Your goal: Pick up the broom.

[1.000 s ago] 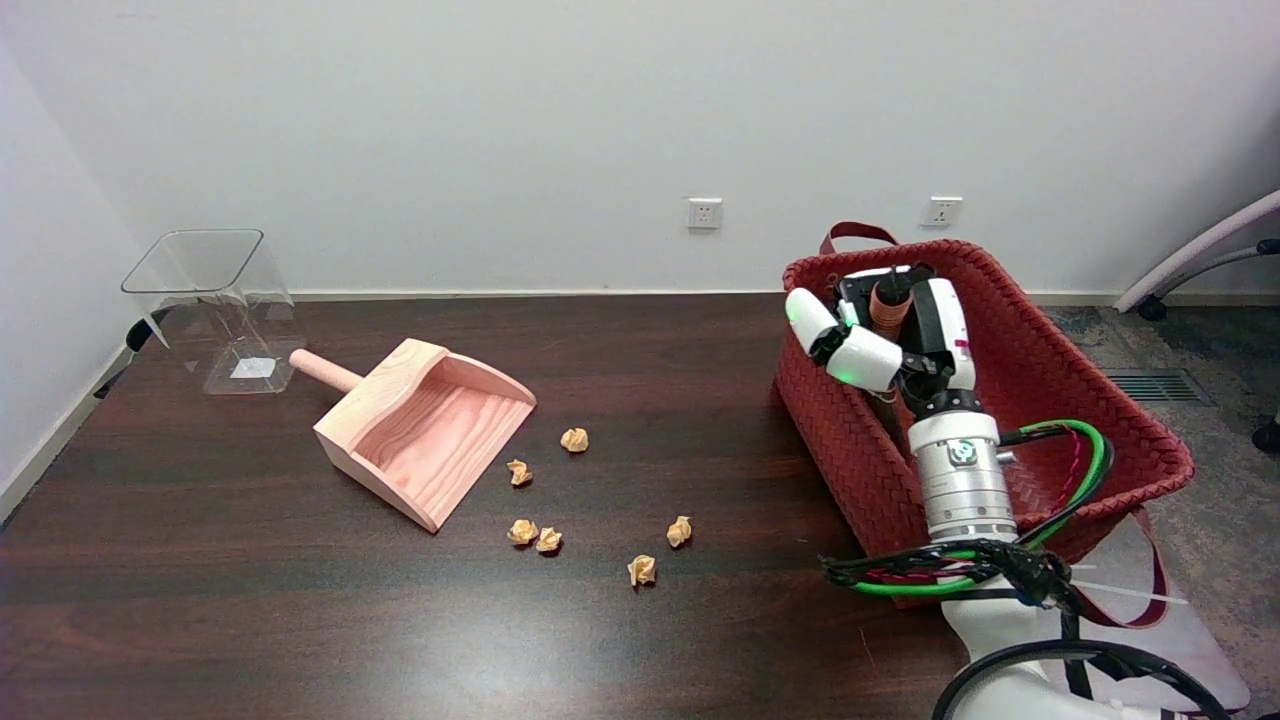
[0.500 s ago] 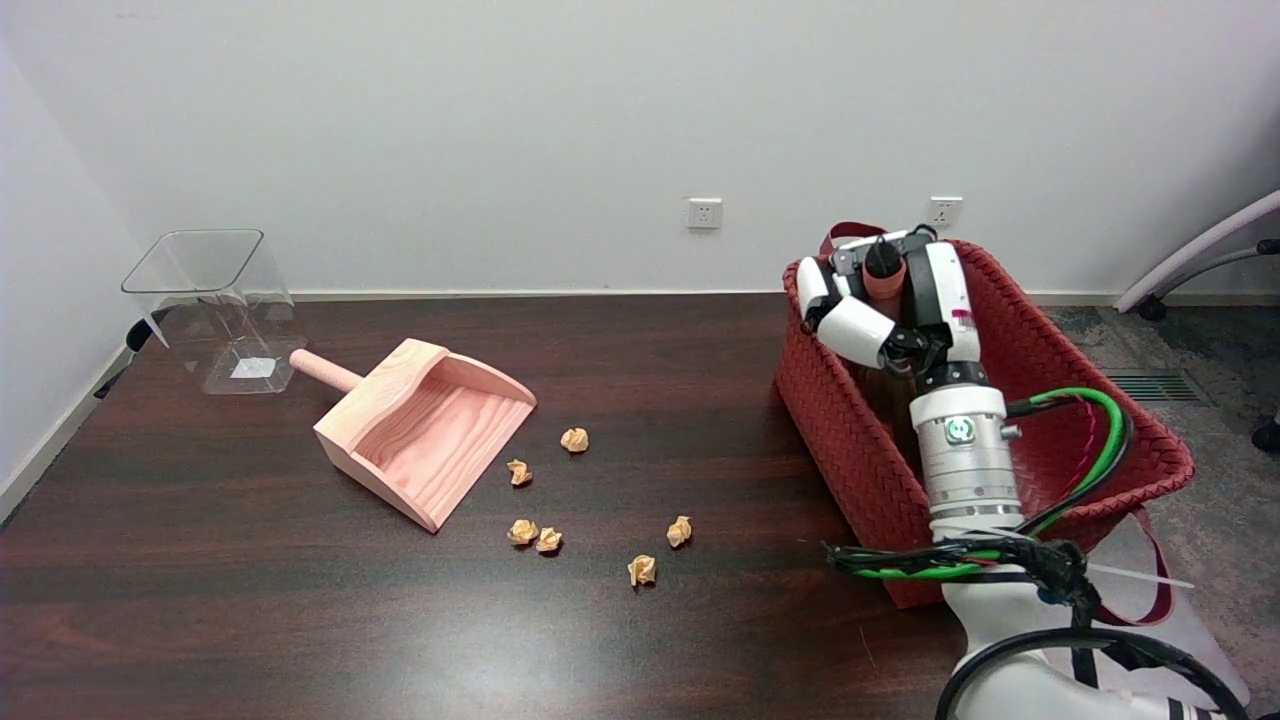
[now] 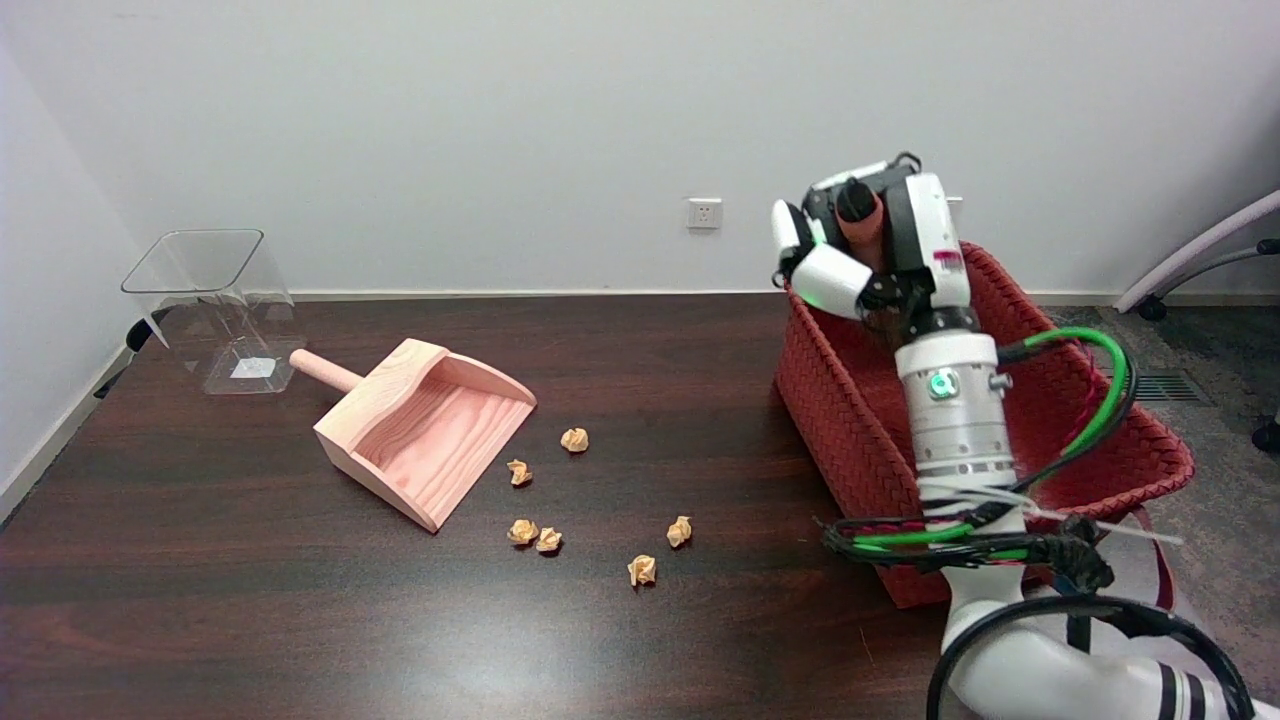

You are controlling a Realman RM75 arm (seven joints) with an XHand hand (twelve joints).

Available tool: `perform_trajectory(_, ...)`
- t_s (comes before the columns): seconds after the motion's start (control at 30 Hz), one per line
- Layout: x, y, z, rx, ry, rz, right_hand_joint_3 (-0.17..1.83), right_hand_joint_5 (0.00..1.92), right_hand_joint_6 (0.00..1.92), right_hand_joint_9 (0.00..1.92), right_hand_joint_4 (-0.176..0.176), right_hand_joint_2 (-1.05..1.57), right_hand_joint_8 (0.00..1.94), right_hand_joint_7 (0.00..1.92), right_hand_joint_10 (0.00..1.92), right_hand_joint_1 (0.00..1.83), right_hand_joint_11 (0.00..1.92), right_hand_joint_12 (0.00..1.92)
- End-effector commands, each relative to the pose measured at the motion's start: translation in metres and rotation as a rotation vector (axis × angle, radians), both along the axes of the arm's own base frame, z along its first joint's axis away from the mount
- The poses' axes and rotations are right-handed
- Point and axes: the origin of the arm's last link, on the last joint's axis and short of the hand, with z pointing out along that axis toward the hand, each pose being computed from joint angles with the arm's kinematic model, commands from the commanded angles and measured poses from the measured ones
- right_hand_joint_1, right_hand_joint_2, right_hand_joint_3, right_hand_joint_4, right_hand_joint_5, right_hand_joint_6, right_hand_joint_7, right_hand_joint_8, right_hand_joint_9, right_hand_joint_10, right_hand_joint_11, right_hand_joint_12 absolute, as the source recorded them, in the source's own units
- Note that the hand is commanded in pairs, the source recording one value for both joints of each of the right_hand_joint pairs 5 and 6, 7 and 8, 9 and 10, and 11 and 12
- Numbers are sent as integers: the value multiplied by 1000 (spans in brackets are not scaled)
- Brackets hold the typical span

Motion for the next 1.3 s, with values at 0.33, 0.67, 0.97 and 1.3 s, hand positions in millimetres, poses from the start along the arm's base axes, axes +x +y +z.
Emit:
perform_trajectory(0.33,79,-39,-63,113,237,158,1311,1920,1920,1920,0,1381,1920,1920,1920,1195,1920,1920)
perform_trajectory(0.67,72,-29,-111,162,137,168,1292,1920,1920,1920,0,1386,1920,1920,1920,1197,1920,1920)
perform_trajectory(0.97,43,-23,-137,163,127,108,1271,1920,1920,1920,0,1391,1920,1920,1920,1199,1920,1920)
perform_trajectory(1.3,25,-20,-169,113,66,32,1262,1920,1920,1920,0,1397,1920,1920,1920,1198,1920,1920)
